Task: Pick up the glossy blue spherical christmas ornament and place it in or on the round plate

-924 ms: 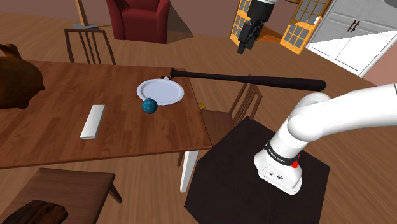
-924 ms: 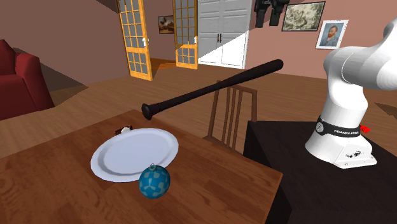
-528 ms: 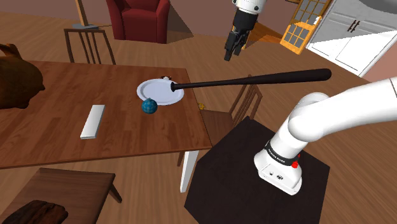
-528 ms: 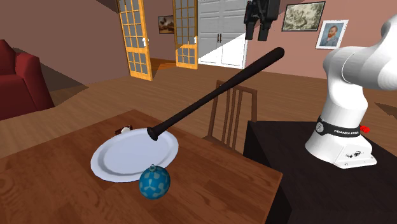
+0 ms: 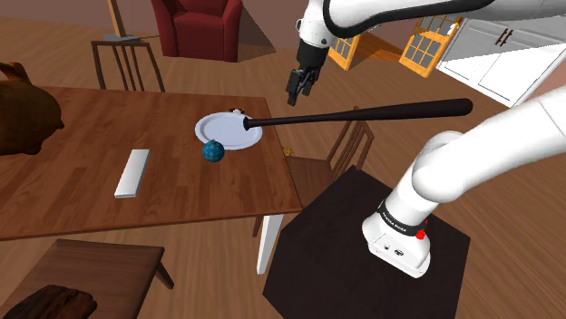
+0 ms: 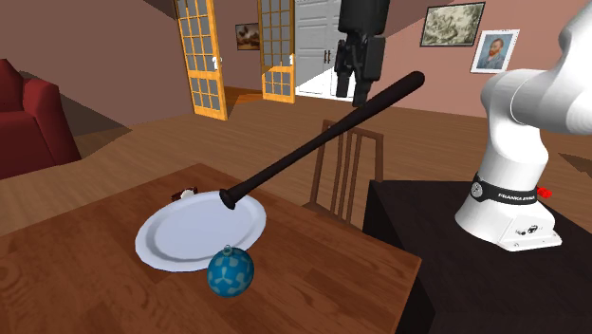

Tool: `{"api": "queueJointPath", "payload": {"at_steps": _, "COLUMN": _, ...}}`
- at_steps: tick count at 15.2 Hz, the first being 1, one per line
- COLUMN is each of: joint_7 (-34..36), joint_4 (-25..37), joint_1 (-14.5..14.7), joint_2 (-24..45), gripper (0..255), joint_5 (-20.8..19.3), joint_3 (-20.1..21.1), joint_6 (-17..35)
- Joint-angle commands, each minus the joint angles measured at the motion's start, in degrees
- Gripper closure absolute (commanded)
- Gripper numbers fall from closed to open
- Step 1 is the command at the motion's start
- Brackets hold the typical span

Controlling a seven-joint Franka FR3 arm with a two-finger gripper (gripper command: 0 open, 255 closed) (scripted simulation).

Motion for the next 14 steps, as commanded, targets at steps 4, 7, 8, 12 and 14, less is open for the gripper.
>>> {"api": "queueJointPath", "payload": {"at_steps": 4, "joint_7": 2.27, "joint_4": 1.76, "joint_1": 0.77, "joint_2": 9.44, "gripper": 0, "joint_5": -0.74, "joint_3": 3.09, "joint_6": 8.75}}
{"api": "queueJointPath", "payload": {"at_steps": 7, "joint_7": 3.97, "joint_4": 3.52, "joint_1": 1.06, "joint_2": 15.39, "gripper": 0, "joint_5": -2.04, "joint_3": 4.81, "joint_6": 13.43}}
{"api": "queueJointPath", "payload": {"at_steps": 8, "joint_7": 4.62, "joint_4": 4.27, "joint_1": 1.14, "joint_2": 17.44, "gripper": 0, "joint_5": -2.64, "joint_3": 5.36, "joint_6": 14.87}}
{"api": "queueJointPath", "payload": {"at_steps": 12, "joint_7": 7.69, "joint_4": 7.99, "joint_1": 1.57, "joint_2": 25.88, "gripper": 0, "joint_5": -5.94, "joint_3": 7.24, "joint_6": 19.99}}
{"api": "queueJointPath", "payload": {"at_steps": 14, "joint_7": 9.48, "joint_4": 10.31, "joint_1": 1.96, "joint_2": 30.21, "gripper": 0, "joint_5": -8.10, "joint_3": 7.90, "joint_6": 22.09}}
